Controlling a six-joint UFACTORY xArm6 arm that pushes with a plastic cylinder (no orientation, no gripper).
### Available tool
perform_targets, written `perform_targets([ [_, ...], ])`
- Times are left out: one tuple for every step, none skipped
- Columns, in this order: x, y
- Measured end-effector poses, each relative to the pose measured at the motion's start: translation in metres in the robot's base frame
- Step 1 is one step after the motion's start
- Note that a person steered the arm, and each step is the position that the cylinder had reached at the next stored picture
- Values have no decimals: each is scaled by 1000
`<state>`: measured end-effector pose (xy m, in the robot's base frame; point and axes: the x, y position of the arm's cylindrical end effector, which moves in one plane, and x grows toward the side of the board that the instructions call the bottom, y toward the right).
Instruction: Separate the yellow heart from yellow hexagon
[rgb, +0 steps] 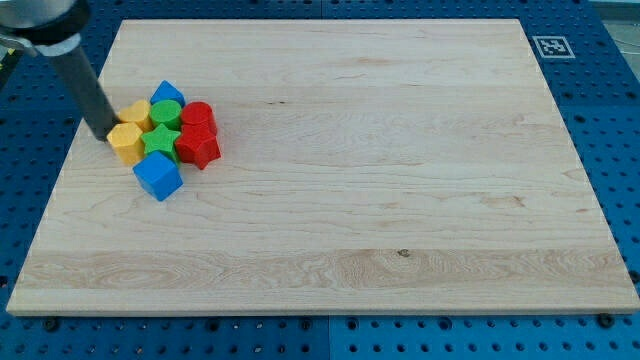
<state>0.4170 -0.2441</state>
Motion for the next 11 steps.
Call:
perform_targets([
  [2,33],
  [2,50],
  [1,43],
  [-3,34],
  [-17,27],
  [-19,29],
  [-25,60],
  [-24,94],
  [-24,136],
  [-24,147],
  [5,132],
])
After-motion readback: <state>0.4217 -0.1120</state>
